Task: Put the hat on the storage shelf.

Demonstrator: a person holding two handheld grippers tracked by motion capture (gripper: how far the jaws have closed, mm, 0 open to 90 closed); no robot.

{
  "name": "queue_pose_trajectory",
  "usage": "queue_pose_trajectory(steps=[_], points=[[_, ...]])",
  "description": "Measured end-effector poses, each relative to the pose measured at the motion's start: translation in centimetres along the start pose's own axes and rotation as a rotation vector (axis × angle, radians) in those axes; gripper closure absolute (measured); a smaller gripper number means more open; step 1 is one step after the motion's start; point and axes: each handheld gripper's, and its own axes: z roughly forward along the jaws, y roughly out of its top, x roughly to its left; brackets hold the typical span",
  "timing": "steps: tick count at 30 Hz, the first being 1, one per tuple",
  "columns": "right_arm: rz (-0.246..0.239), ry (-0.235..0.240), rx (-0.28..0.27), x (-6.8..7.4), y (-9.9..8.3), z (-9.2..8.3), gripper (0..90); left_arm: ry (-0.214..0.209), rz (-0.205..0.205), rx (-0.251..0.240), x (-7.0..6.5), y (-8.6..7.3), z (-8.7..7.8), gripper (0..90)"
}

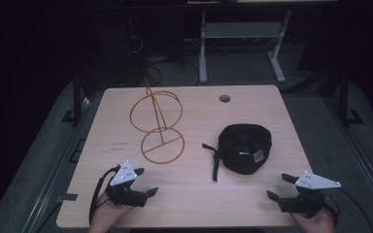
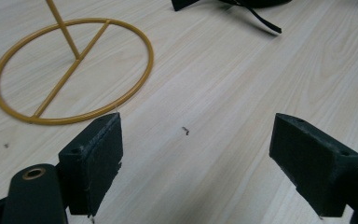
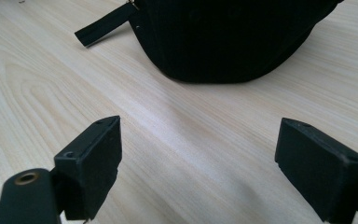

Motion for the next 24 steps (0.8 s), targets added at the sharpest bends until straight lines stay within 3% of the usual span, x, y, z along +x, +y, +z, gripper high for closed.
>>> queue_pose_trajectory(steps=[7, 13, 14, 17, 20, 24], points=[[-0.003, -0.005, 0.021, 0.0, 0.0, 0.3, 14.2, -0.023, -0.009, -0.013, 0.2, 0.5, 0.6, 17.1], [0.008, 0.001, 0.014, -0.1, -0.1, 0.3, 14.2, -0.069, -0.032, -0.028, 0.1, 1.3, 1.4, 17.1], [0.007, 0.003, 0.017, -0.2, -0.1, 0.4, 14.2, -0.098, -0.035, -0.035, -0.2, 1.7, 1.7, 17.1], [0.015, 0.005, 0.021, -0.2, -0.1, 0.3, 14.2, -0.102, -0.027, -0.029, -0.4, 2.4, 2.1, 17.1], [0.016, 0.006, 0.01, -0.2, -0.1, 0.2, 14.2, -0.152, -0.024, -0.047, -1.2, 3.9, 2.9, 17.1], [0.023, 0.016, -0.001, -0.3, 0.1, 0.1, 14.2, -0.179, -0.007, -0.064, -2.3, 5.4, 3.7, 17.0]])
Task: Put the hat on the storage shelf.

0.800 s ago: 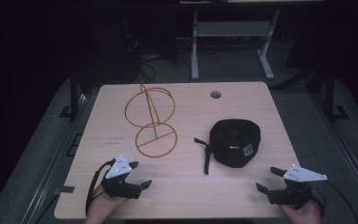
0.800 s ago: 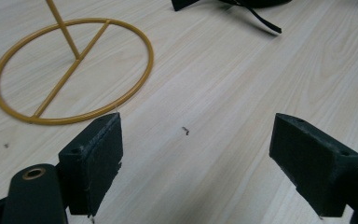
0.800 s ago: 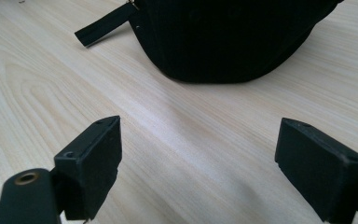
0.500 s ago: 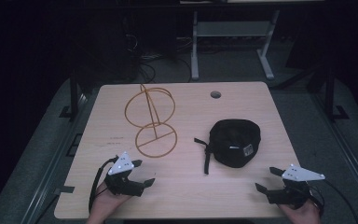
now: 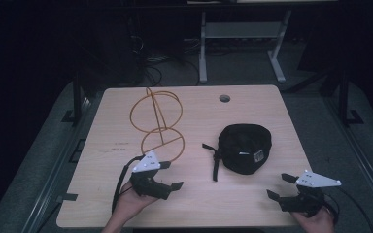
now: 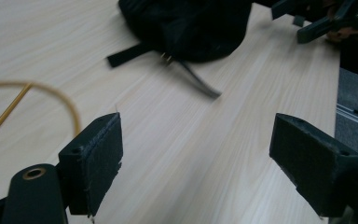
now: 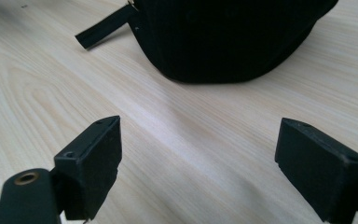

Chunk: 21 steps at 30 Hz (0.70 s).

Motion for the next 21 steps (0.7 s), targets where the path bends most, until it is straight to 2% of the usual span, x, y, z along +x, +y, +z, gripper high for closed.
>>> queue_pose_trajectory(steps=[3, 10, 11, 12, 15, 21], points=[[-0.016, 0.003, 0.006, 0.1, 0.1, 0.0, 14.2, -0.037, 0.033, 0.006, -0.9, 1.8, 1.4, 16.8], [-0.036, 0.016, 0.012, 0.5, 0.3, -0.1, 14.2, -0.072, 0.084, 0.023, -2.0, 4.9, 4.3, 16.9], [-0.039, 0.019, 0.005, 0.5, 0.3, -0.2, 14.2, -0.076, 0.085, 0.027, -2.0, 5.1, 4.5, 16.9], [-0.038, 0.018, 0.001, 0.5, 0.3, -0.3, 14.2, -0.097, 0.086, 0.032, -2.2, 5.9, 5.3, 16.9], [-0.03, 0.016, -0.011, 0.4, 0.4, -0.4, 14.1, -0.112, 0.094, 0.029, -2.4, 6.8, 6.1, 17.1], [-0.034, 0.019, -0.018, 0.3, 0.4, -0.5, 14.2, -0.133, 0.14, 0.051, -2.6, 9.4, 8.7, 17.6]])
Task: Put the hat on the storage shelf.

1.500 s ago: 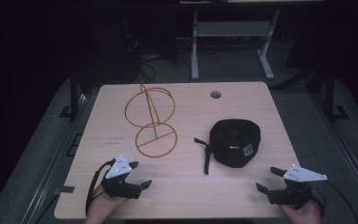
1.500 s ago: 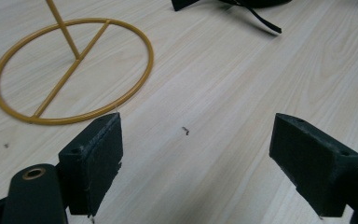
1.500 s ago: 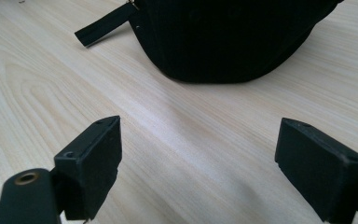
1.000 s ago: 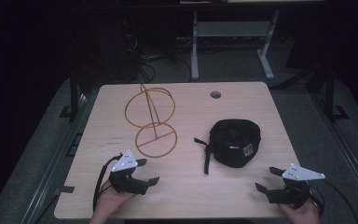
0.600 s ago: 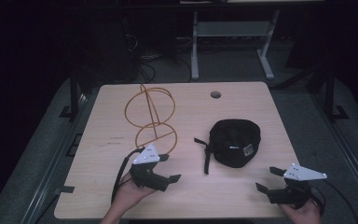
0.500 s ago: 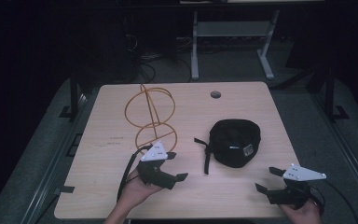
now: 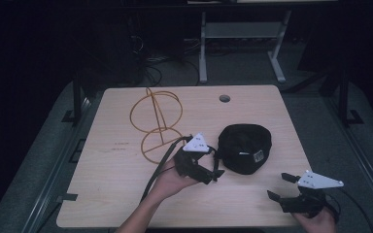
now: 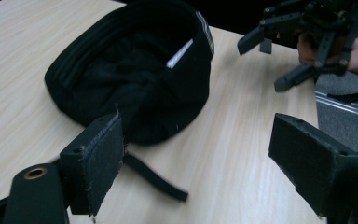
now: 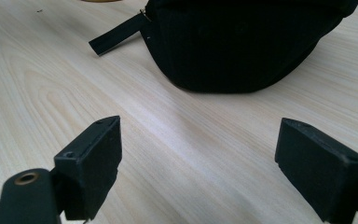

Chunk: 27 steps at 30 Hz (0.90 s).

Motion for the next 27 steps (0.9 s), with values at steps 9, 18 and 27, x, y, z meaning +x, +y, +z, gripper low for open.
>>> queue_pose_trajectory(steps=[9, 18, 27], points=[[0.003, 0.003, -0.002, 0.0, 0.0, -0.2, 14.2, -0.052, 0.027, 0.023, 0.7, 2.7, 3.8, 21.1], [-0.005, 0.008, -0.005, 0.1, 0.0, -0.3, 14.2, -0.067, 0.04, 0.045, 1.1, 3.9, 6.3, 24.2], [-0.012, 0.01, 0.0, -0.1, 0.3, 0.1, 14.1, -0.086, 0.034, 0.105, 1.3, 4.7, 8.2, 24.5]])
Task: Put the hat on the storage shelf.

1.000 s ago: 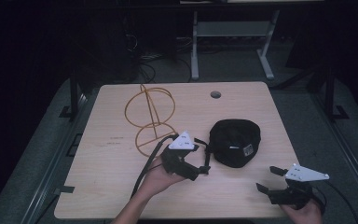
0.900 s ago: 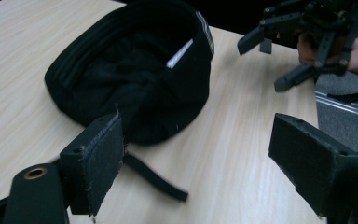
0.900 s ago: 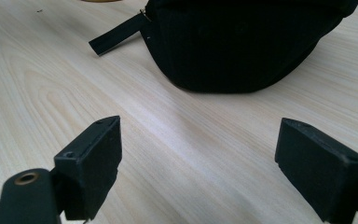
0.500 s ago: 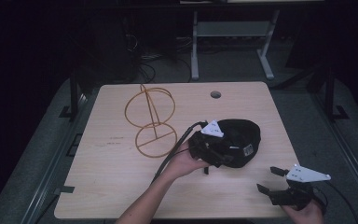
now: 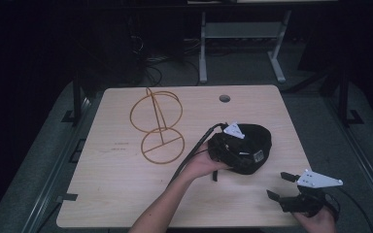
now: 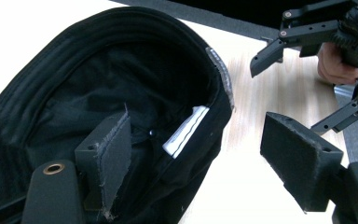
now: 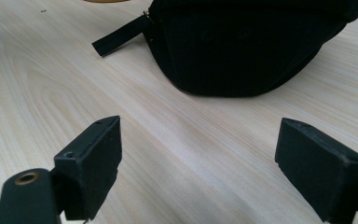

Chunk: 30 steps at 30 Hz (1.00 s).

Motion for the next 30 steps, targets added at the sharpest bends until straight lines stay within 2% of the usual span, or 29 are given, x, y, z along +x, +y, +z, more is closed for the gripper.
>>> queue_pose_trajectory(steps=[2, 5, 9, 10, 13, 14, 17, 20, 26, 30], points=[[0.008, 0.0, 0.002, -0.1, 0.0, 0.0, 14.2, 0.007, 0.029, 0.018, -0.2, 0.2, 0.4, 29.9], [0.007, 0.0, 0.0, -0.2, -0.1, 0.1, 14.1, 0.002, 0.021, 0.041, 0.0, 0.3, 0.8, 32.5], [0.004, 0.003, 0.008, -0.3, 0.0, 0.3, 14.2, -0.003, 0.037, 0.042, 0.0, 0.2, 1.3, 46.4], [0.003, 0.003, 0.009, -0.3, 0.0, 0.3, 14.2, -0.016, 0.051, 0.057, 0.0, 0.2, 1.5, 51.6], [0.004, 0.006, 0.006, -0.3, 0.0, 0.3, 14.2, -0.024, 0.05, 0.066, -0.1, 0.1, 1.7, 56.4], [0.009, 0.009, 0.007, -0.3, 0.0, 0.4, 14.2, -0.05, 0.041, 0.074, 0.0, 0.1, 1.7, 63.2], [0.01, 0.015, 0.011, -0.2, 0.0, 0.4, 14.2, -0.072, 0.038, 0.078, 0.1, 0.1, 1.5, 74.1], [-0.001, 0.018, 0.009, 0.0, 0.3, 0.7, 14.2, -0.086, 0.053, 0.076, 0.0, 0.2, 1.0, 78.7], [-0.009, 0.025, 0.014, 0.4, 0.5, 0.8, 14.4, -0.1, 0.046, 0.05, -0.2, 0.4, 0.5, 80.4], [-0.002, 0.025, -0.002, 0.6, 0.7, 0.6, 14.7, -0.115, 0.041, 0.029, -0.1, 0.6, -0.2, 80.7]])
